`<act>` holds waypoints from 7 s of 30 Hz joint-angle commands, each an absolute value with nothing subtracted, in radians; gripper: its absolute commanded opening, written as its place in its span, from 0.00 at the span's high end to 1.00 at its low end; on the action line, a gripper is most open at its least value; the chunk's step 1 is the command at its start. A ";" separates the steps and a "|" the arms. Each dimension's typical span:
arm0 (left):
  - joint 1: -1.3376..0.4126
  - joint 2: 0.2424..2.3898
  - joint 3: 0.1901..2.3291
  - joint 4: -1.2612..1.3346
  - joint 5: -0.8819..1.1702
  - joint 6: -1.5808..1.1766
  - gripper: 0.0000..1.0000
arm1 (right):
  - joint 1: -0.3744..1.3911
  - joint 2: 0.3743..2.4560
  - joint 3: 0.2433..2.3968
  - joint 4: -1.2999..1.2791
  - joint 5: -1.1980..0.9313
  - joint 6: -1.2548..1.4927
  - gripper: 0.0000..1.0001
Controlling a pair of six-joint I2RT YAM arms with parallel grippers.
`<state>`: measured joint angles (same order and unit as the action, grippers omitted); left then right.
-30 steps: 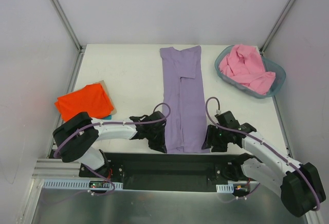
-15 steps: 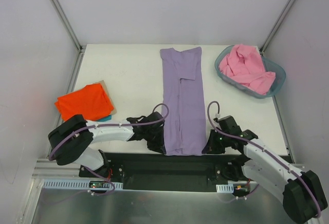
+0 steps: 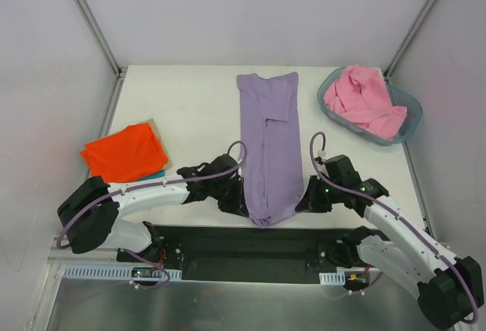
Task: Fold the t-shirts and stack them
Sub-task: Grab the bottom of the folded rectangular tshirt with both arms, then fold the folded rectangular tshirt in 1/3 of the way, then grab one side of the 2/3 rectangular tshirt with both arms
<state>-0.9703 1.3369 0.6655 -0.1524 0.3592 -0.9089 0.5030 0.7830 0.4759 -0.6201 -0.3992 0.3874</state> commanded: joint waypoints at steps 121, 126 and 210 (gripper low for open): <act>-0.451 1.690 1.012 -0.066 0.485 -0.747 0.13 | 0.370 1.241 0.862 -0.319 0.219 0.273 0.03; -0.479 1.816 1.072 -0.067 0.482 -0.765 0.32 | 0.334 1.158 0.804 -0.330 0.201 0.270 0.03; -0.810 0.982 0.416 -0.356 0.224 -1.040 1.00 | 0.722 0.887 0.557 -0.595 -0.201 0.437 0.99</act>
<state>-0.7399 1.1931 0.4469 -0.1528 0.3180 -0.9424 0.6441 1.0355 0.5457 -0.4591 -0.1986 0.3557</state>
